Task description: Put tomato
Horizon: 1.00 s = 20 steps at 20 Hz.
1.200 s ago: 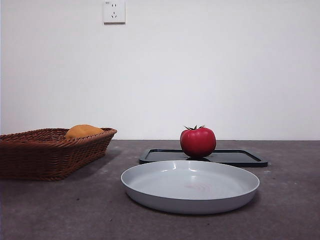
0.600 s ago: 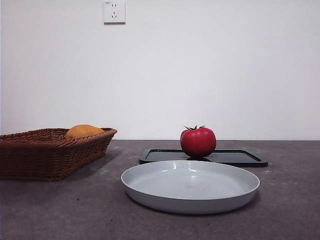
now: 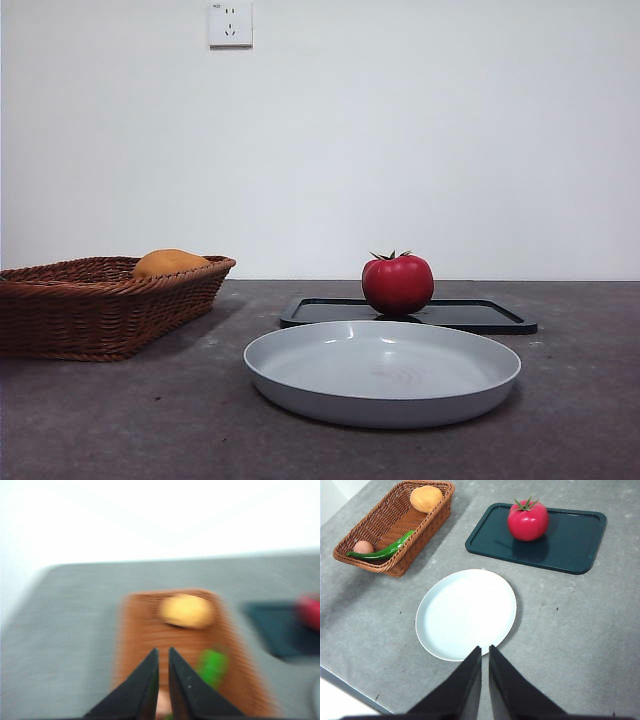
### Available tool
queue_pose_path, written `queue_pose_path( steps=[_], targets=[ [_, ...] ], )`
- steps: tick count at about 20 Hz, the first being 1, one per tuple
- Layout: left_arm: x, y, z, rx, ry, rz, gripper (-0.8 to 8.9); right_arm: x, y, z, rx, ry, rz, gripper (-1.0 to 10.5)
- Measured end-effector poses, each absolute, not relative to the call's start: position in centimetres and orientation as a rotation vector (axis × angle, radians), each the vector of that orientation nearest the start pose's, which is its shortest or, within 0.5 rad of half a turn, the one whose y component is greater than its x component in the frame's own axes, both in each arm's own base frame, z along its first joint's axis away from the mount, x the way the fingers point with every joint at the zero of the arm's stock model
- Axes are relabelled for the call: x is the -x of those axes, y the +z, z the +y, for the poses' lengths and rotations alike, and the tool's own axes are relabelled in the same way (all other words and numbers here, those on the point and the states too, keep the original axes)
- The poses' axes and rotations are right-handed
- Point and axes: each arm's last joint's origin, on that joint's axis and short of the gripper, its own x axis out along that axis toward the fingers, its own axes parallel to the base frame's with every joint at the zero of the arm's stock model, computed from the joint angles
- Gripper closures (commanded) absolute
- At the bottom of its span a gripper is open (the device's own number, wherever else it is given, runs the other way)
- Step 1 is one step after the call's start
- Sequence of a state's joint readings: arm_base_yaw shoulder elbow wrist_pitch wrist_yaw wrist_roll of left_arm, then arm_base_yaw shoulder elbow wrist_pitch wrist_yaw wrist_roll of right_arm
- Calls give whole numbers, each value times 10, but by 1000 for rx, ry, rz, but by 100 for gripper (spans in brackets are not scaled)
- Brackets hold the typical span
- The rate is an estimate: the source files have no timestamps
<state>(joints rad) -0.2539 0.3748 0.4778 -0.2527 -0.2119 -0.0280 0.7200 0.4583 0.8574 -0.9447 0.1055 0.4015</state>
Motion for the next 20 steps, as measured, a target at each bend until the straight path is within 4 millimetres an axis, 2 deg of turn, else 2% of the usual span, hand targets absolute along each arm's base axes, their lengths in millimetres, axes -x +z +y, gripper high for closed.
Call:
queue_pose_path(
  steps=[4, 6, 7, 14, 20],
  targets=[
    [-97, 203, 0, 74, 157, 44, 784, -53, 321, 43, -159, 485, 616, 930],
    [-96, 173, 4, 83, 191, 56, 784, -53, 321, 43, -159, 485, 616, 930],
    [-96, 163, 4, 83, 197, 82, 784, -53, 321, 43, -159, 485, 616, 930],
    [-95, 161, 9, 86, 239, 97, 784, -53, 321, 43, -159, 485, 616, 930],
    [-95, 156, 5, 87, 63, 154, 784, -53, 321, 43, -159, 485, 616, 930]
  ],
)
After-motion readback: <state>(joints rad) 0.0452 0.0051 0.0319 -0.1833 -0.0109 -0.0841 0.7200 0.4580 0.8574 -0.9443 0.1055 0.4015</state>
